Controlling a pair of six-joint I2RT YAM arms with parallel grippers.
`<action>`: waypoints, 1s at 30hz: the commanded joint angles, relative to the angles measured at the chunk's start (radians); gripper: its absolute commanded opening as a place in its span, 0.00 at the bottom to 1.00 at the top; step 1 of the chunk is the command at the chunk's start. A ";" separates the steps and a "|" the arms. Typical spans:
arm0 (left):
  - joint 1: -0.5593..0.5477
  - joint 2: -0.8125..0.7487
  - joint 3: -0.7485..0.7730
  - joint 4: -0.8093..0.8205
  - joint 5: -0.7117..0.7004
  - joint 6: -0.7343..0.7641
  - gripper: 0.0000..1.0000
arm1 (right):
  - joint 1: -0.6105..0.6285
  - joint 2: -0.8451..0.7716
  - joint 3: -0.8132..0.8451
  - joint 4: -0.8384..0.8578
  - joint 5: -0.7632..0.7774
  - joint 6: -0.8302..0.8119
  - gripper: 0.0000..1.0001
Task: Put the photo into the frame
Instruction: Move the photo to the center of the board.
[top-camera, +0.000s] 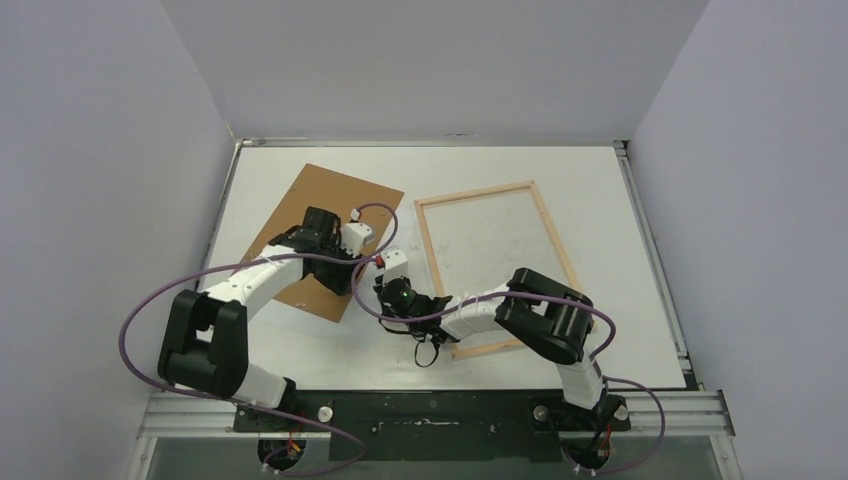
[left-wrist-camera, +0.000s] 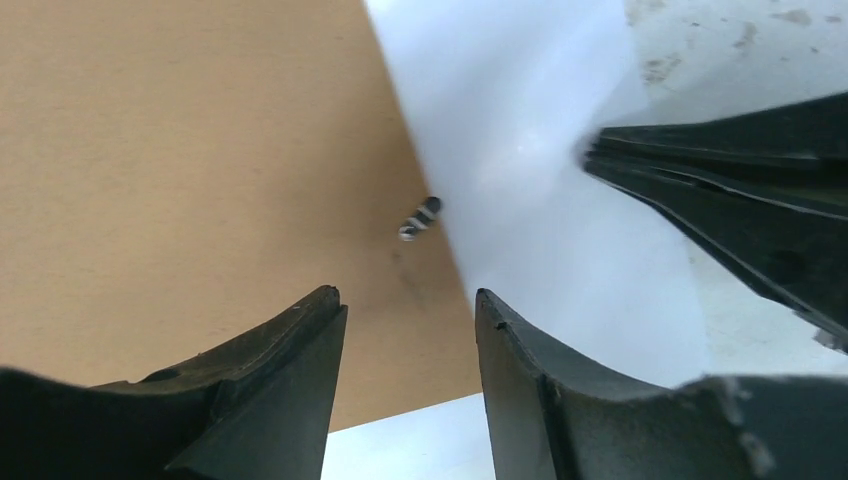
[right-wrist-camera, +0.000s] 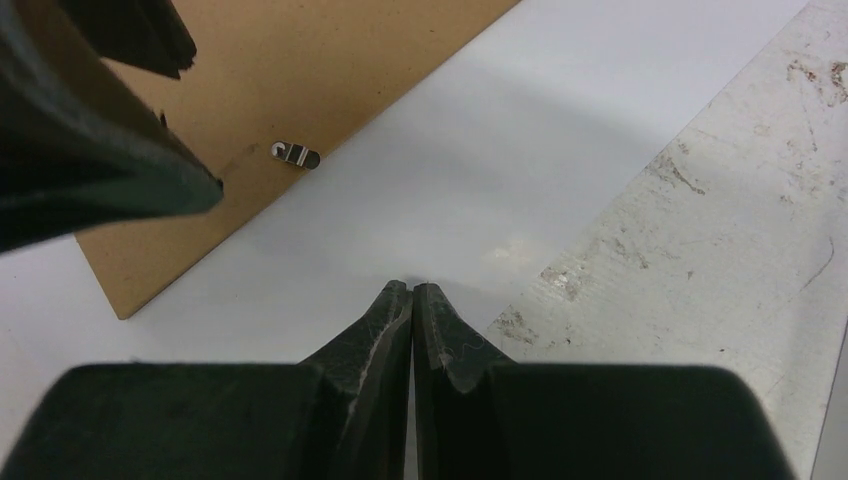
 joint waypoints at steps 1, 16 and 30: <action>-0.049 -0.032 -0.086 0.057 -0.027 -0.032 0.50 | 0.014 0.057 -0.035 -0.222 -0.041 0.015 0.05; -0.177 0.050 -0.117 0.117 -0.214 -0.016 0.56 | 0.014 0.032 -0.069 -0.207 -0.026 0.029 0.05; -0.024 0.132 -0.031 0.143 -0.325 0.105 0.55 | 0.020 0.016 -0.085 -0.223 -0.026 0.013 0.05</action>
